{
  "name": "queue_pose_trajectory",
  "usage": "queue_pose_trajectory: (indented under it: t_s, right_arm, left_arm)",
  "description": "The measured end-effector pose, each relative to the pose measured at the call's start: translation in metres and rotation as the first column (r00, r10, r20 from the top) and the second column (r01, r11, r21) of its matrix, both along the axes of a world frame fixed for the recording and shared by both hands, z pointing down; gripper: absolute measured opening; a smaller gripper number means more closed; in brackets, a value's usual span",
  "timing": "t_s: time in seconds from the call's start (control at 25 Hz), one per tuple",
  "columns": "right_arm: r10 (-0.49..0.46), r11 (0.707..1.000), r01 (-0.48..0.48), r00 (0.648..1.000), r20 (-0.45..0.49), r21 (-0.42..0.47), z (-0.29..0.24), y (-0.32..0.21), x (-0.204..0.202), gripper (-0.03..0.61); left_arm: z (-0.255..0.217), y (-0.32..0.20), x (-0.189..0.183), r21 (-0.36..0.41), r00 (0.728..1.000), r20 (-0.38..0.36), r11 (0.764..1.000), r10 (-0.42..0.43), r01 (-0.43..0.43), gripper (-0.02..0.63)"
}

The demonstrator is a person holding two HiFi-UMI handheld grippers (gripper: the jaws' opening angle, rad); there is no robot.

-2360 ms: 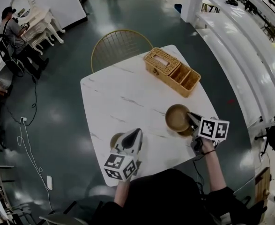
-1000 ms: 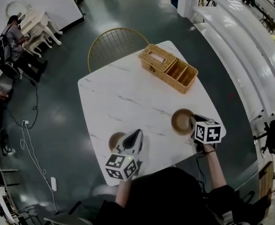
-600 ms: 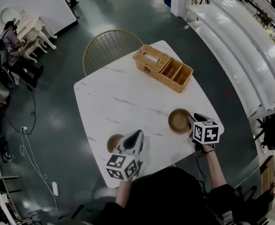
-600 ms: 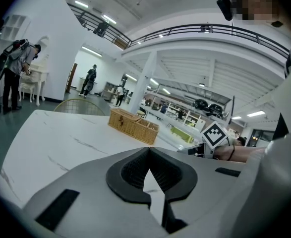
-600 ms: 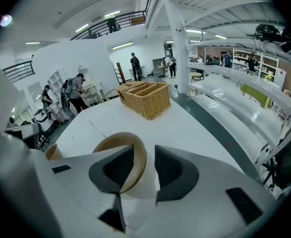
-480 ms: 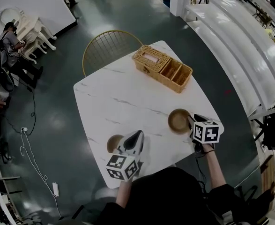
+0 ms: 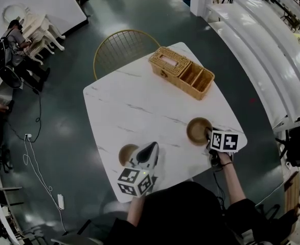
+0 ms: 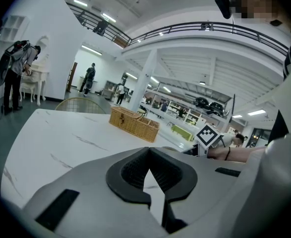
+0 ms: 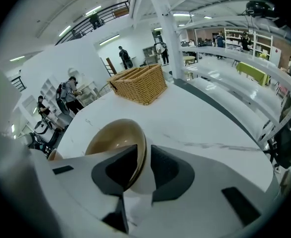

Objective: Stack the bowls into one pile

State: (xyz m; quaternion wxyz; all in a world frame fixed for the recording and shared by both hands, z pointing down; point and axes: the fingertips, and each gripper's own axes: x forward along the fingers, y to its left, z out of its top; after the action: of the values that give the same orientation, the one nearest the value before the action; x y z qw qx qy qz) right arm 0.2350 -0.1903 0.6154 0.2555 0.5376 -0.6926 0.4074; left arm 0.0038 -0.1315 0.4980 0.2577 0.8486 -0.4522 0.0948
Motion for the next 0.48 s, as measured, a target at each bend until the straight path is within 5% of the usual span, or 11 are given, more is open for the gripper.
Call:
queue_pose_trajectory:
  t_s: [0.12, 0.48]
  right_arm:
    - [0.011, 1.0, -0.011, 1.0, -0.015, -0.02, 0.002, -0.003, 0.0, 0.044]
    - [0.008, 1.0, -0.009, 0.999, -0.035, -0.02, -0.001, -0.005, -0.004, 0.029]
  left_arm:
    - [0.0, 0.0, -0.004, -0.002, 1.0, 0.003, 1.0, -0.012, 0.012, 0.014]
    - [0.003, 0.008, -0.018, -0.01, 0.999, 0.007, 0.999, -0.053, 0.053, 0.014]
